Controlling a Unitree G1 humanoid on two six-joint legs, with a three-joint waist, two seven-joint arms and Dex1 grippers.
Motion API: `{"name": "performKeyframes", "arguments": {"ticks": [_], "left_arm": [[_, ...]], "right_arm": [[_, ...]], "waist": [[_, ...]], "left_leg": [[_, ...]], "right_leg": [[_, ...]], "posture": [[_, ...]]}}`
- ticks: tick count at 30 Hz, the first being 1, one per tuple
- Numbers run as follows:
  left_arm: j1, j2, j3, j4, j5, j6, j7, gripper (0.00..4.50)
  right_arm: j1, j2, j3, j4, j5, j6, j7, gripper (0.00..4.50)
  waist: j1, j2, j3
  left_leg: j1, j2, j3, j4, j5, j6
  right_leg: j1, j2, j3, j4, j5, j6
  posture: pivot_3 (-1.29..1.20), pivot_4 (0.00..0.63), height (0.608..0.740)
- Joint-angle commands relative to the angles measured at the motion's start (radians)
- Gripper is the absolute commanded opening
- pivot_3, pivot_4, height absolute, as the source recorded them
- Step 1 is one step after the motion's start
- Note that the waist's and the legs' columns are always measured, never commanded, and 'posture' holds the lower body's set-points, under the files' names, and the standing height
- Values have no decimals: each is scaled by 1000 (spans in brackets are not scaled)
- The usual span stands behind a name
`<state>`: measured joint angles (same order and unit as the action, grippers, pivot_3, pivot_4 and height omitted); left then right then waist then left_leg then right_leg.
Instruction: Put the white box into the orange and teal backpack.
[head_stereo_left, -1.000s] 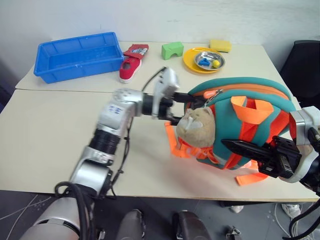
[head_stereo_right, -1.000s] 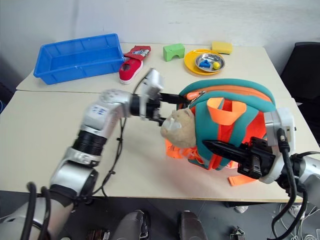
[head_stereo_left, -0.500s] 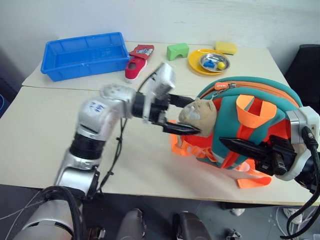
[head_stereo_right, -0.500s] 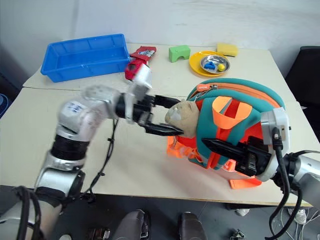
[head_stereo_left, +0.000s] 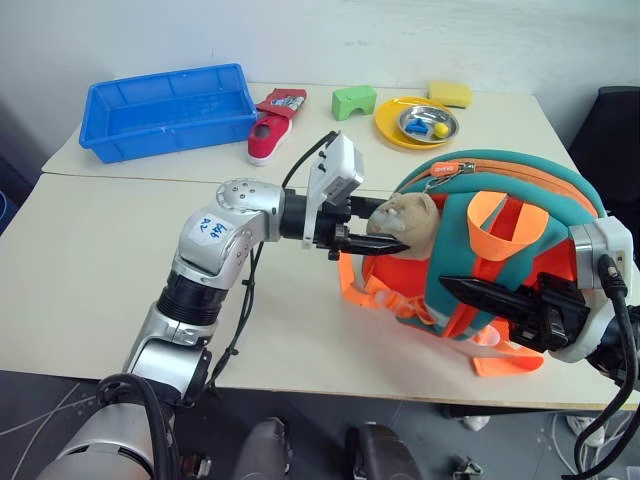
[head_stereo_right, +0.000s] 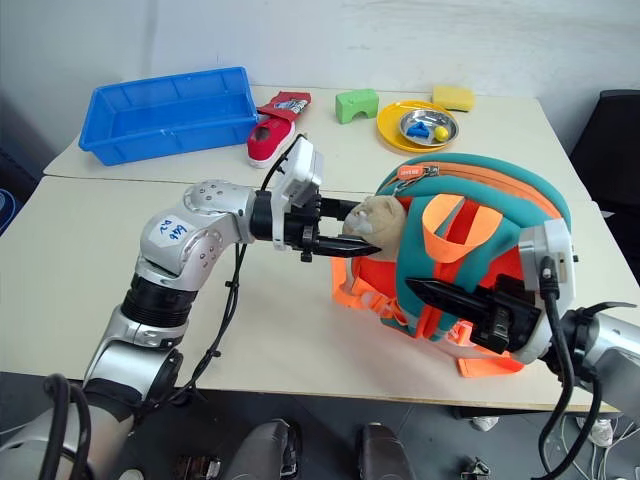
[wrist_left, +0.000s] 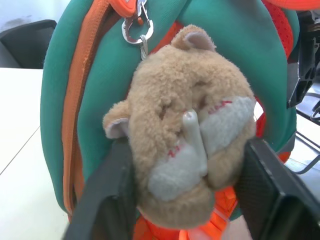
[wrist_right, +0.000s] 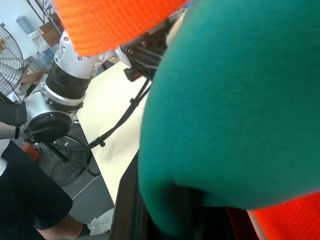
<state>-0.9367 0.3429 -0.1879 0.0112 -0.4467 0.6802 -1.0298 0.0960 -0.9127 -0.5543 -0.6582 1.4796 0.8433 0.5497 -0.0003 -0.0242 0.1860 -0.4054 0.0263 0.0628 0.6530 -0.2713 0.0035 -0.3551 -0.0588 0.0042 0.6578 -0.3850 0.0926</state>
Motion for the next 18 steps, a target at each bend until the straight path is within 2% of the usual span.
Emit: {"name": "performKeyframes", "arguments": {"ticks": [1, 4, 6, 9, 14, 18], "left_arm": [[-32, 29, 77, 15, -39, 5, -8, 1467], [-57, 66, 119, 46, -90, 39, -50, 995], [-65, 112, 141, 102, -92, 38, -79, 995], [-53, 191, 121, 211, -16, -41, -115, 995], [32, 242, 15, 306, 152, -276, -143, 995], [146, 198, -117, 260, 296, -438, -99, 995]], "right_arm": [[25, 12, -50, -8, -15, -33, 10, 0], [26, 26, -52, 20, -37, -56, 9, 0], [37, 39, -64, 30, -44, -66, 14, 0], [80, 43, -94, 19, -69, -72, 45, 0], [140, 62, -136, 25, -45, -79, 88, 0], [132, 73, -132, 34, -61, -92, 96, 0]], "waist": [[0, 0, 0], [-2, 0, 0], [-2, 0, 0], [-3, 0, 0], [-1, 0, 0], [-1, 0, 0]], "left_leg": [[0, 0, 0, 0, 0, 0], [0, 0, 0, 0, 0, 0], [0, 0, 0, 0, 0, -1], [0, 0, 0, -1, 1, -1], [1, 0, 1, -2, 1, -2], [0, 0, 1, -2, 1, -1]], "right_leg": [[0, 0, 0, 0, 0, 0], [0, 0, 0, 0, 0, 0], [-1, 0, 0, 0, 0, 0], [-1, 1, 0, 0, 0, 0], [-1, 1, 0, 0, 0, 0], [-1, 0, 1, 0, 0, 0]], "posture": [[0, 150, 740], [0, 150, 740], [0, 150, 740], [0, 150, 740], [0, 150, 740], [0, 150, 740]]}}
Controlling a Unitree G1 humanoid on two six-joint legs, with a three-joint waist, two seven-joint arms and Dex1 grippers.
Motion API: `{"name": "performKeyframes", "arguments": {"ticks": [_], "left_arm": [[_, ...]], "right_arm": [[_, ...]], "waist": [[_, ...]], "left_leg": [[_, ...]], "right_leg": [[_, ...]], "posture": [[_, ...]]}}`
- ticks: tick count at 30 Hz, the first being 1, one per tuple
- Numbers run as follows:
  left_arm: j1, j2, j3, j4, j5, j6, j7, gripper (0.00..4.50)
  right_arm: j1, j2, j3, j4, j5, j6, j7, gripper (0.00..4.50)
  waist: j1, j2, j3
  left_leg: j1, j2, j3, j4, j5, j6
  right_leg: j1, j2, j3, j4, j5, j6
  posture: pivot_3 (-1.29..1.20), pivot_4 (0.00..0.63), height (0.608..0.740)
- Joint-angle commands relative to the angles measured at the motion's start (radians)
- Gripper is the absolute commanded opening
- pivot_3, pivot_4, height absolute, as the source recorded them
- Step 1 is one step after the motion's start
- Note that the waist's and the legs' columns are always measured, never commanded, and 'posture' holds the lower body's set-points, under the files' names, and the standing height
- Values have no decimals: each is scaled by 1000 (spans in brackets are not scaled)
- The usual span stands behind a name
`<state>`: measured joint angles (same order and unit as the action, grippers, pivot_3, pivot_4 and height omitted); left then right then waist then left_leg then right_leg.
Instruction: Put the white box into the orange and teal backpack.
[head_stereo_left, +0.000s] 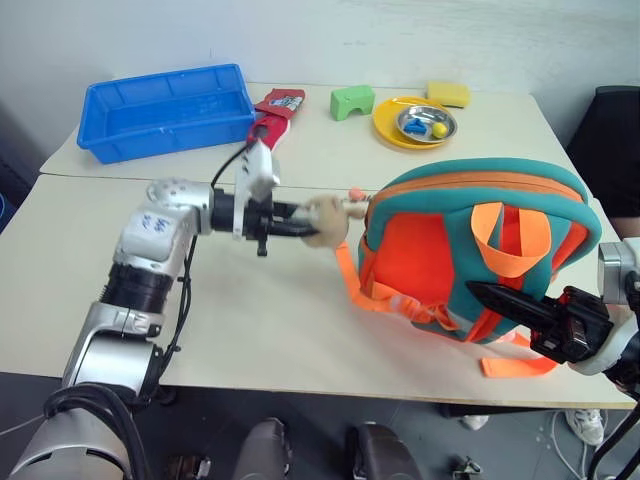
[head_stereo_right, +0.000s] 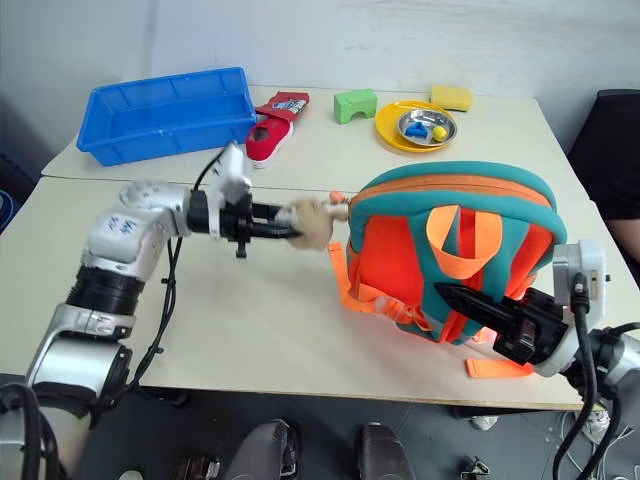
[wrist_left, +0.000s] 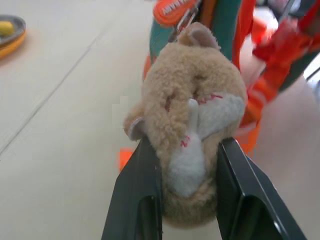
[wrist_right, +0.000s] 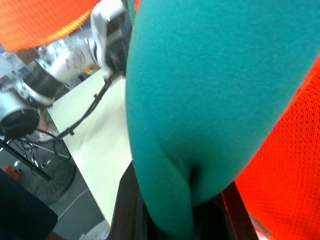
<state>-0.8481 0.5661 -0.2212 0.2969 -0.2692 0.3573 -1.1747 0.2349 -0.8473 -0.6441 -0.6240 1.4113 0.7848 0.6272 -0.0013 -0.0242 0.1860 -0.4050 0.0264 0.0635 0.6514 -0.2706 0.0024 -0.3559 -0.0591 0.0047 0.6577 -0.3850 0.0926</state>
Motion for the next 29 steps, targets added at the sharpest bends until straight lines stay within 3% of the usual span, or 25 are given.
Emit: {"name": "performKeyframes", "arguments": {"ticks": [1, 7, 11, 14, 17, 20, 24, 29], "left_arm": [[76, -48, -110, -30, 148, -141, 67, 995], [84, -156, -112, -2, 189, -128, 156, 995], [85, -114, -34, -35, 91, -3, 73, 2178], [96, -49, 24, -72, 23, 56, 1, 3118], [122, 99, 113, -163, -145, 206, -195, 4110], [110, 212, 178, -177, -208, 281, -252, 4500], [83, 292, 260, -150, -241, 297, -256, 4500], [108, 283, 300, -189, -252, 272, -204, 4500]], "right_arm": [[-10, 8, -35, -1, -4, -35, 21, 0], [-19, 3, -5, 8, -76, -32, 11, 0], [20, -37, -51, 57, -131, -8, 57, 1320], [87, -64, -160, 108, -171, -2, 129, 2330], [180, -116, -359, 202, -189, 44, 249, 3440], [284, -174, -540, 325, -257, 69, 416, 4417], [305, -255, -655, 528, -387, 29, 507, 4465], [215, -251, -614, 648, -473, -21, 493, 4465]], "waist": [[0, 0, 0], [4, 0, 0], [1, 0, 0], [0, 0, 0], [-5, 1, 0], [-3, 1, 0], [0, 1, 0], [-2, 0, 0]], "left_leg": [[0, 0, 0, 0, 0, 0], [0, 0, 0, 1, -3, 5], [0, 0, 0, 1, -3, 5], [0, 0, 0, 0, -2, 5], [0, 0, 1, -2, -1, 2], [0, 0, 0, -3, -1, 2], [2, -1, 0, -3, -3, 6], [2, -1, 0, -4, -4, 6]], "right_leg": [[0, 0, 0, 0, 0, 0], [0, -1, 0, 1, 0, 0], [0, 0, -1, 1, 0, 0], [-1, 0, -1, 1, 0, 0], [-1, 0, 0, 1, 0, 0], [-1, 0, -1, -1, -1, -1], [2, -1, -1, -2, -1, -1], [2, -2, -1, -4, -1, -1]], "posture": [[0, 150, 740], [0, 150, 740], [0, 150, 740], [0, 150, 740], [0, 150, 740], [0, 150, 740], [0, 150, 740], [0, 150, 740]]}}
